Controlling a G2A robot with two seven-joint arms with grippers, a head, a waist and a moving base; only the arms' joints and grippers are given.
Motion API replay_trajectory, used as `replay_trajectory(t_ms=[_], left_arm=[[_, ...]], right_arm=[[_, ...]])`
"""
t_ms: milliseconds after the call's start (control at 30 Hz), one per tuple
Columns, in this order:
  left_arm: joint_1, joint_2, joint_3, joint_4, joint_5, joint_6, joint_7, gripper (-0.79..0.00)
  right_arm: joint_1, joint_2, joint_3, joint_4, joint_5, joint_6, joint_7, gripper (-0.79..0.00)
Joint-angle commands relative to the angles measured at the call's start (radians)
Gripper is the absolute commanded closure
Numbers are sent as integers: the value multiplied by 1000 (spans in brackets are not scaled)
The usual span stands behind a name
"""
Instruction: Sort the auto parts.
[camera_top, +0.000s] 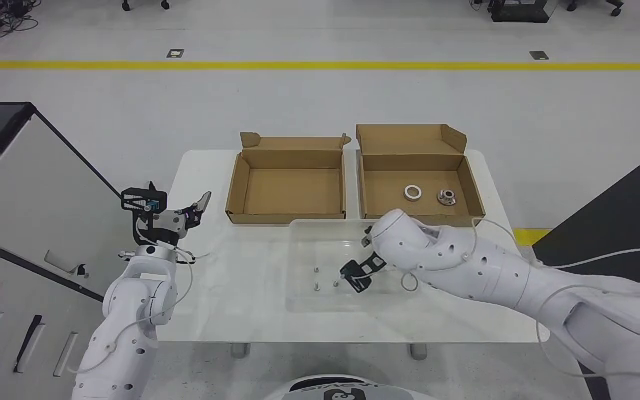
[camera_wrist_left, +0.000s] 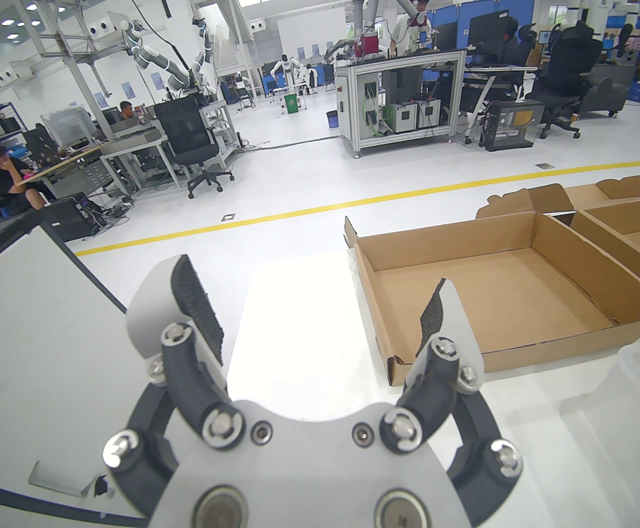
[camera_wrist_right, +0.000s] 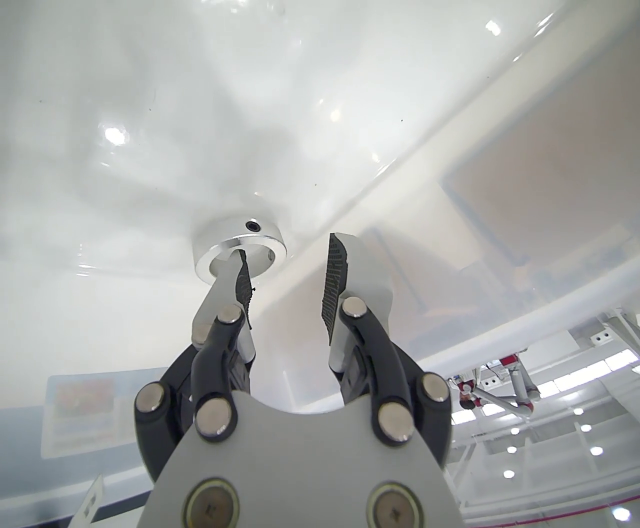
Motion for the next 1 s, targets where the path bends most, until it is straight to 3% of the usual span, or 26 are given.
replay_trajectory(t_ms=[0, 967], left_arm=[[0, 0, 0, 0, 0, 0, 0, -785], [0, 0, 0, 0, 0, 0, 0, -785]], right_arm=[[2, -2, 0, 1, 2, -13, -13, -360], [4, 17, 0, -47, 137, -21, -39, -369]])
